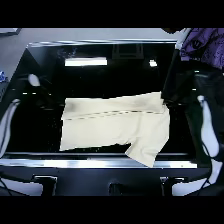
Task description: Fold the clothes and pants, and hang the long-sleeved shirts on hangers.
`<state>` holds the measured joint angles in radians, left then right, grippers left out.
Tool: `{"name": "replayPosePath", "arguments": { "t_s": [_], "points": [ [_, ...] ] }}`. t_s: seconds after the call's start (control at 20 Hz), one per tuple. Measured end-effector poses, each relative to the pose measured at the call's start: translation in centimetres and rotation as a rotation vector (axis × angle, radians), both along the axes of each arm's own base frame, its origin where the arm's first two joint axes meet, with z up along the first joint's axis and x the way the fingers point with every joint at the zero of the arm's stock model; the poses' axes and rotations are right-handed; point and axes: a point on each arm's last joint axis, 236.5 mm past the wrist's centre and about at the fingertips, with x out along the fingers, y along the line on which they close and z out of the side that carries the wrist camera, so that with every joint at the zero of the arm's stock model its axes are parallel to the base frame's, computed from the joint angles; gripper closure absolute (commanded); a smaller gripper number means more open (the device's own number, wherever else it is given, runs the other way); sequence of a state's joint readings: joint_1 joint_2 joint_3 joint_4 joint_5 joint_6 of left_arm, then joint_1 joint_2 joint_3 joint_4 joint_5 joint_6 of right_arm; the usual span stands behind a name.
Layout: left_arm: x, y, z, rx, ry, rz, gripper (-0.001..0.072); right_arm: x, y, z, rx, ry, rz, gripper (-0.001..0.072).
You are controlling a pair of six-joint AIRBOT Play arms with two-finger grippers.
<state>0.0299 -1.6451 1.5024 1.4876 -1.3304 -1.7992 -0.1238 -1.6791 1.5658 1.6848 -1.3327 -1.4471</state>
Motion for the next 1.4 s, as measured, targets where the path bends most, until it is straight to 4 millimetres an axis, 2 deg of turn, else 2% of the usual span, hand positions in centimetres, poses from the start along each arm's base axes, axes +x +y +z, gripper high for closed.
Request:
{"name": "replayPosePath", "arguments": {
  "t_s": [0.1,0.15,0.25,0.3,0.4,0.5,0.7,0.8,0.9,1.0,1.05,1.15,1.2,1.4],
  "points": [
    [-1.6,3.3,2.4,0.006,-0.039,0.078,0.0103,-1.8,-2.2,1.7,0.069,-0.031,-0.058,0.0334],
    [-3.2,4.9,3.1,0.000,-0.044,0.125,0.0103,-3.4,-3.3,2.0,0.110,-0.031,-0.098,0.0333],
    [-7.1,6.4,3.5,-0.044,-0.037,0.211,0.0104,-7.4,-4.3,1.6,0.184,-0.003,-0.175,0.0315],
    [-8.9,6.6,3.4,-0.077,-0.043,0.250,0.0103,-9.8,-4.0,1.2,0.222,0.020,-0.208,0.0280],
    [-12.3,6.4,2.7,-0.130,-0.039,0.313,0.0104,-14.3,-2.5,-0.1,0.281,0.071,-0.250,0.0280],
    [-14.6,5.5,1.9,-0.176,-0.035,0.351,0.0105,-18.2,-0.1,-1.5,0.346,0.121,-0.279,0.0280],
    [-16.9,4.3,0.7,-0.222,-0.012,0.385,0.0105,-23.9,3.7,-4.0,0.434,0.213,-0.315,0.0280],
    [-17.3,4.1,0.3,-0.231,-0.008,0.392,0.0105,-25.2,5.1,-4.9,0.474,0.233,-0.340,0.0280],
    [-17.6,3.9,0.2,-0.237,-0.005,0.395,0.0105,-25.6,6.2,-5.7,0.511,0.231,-0.375,0.0283],
    [-17.7,3.8,0.2,-0.242,-0.004,0.398,0.0105,-25.6,7.2,-6.2,0.554,0.221,-0.415,0.0324],
    [-17.7,3.7,0.2,-0.245,-0.004,0.399,0.0105,-25.6,7.5,-6.5,0.570,0.216,-0.434,0.0359],
    [-17.8,3.5,0.2,-0.256,0.002,0.400,0.0104,-25.4,8.0,-7.0,0.593,0.205,-0.476,0.0533],
    [-17.9,3.3,0.1,-0.262,0.007,0.400,0.0104,-25.4,8.2,-7.2,0.604,0.203,-0.500,0.0687],
    [-18.9,1.9,-1.3,-0.312,0.063,0.355,0.0104,-25.0,8.6,-7.5,0.626,0.191,-0.550,0.0682]
  ]
}}
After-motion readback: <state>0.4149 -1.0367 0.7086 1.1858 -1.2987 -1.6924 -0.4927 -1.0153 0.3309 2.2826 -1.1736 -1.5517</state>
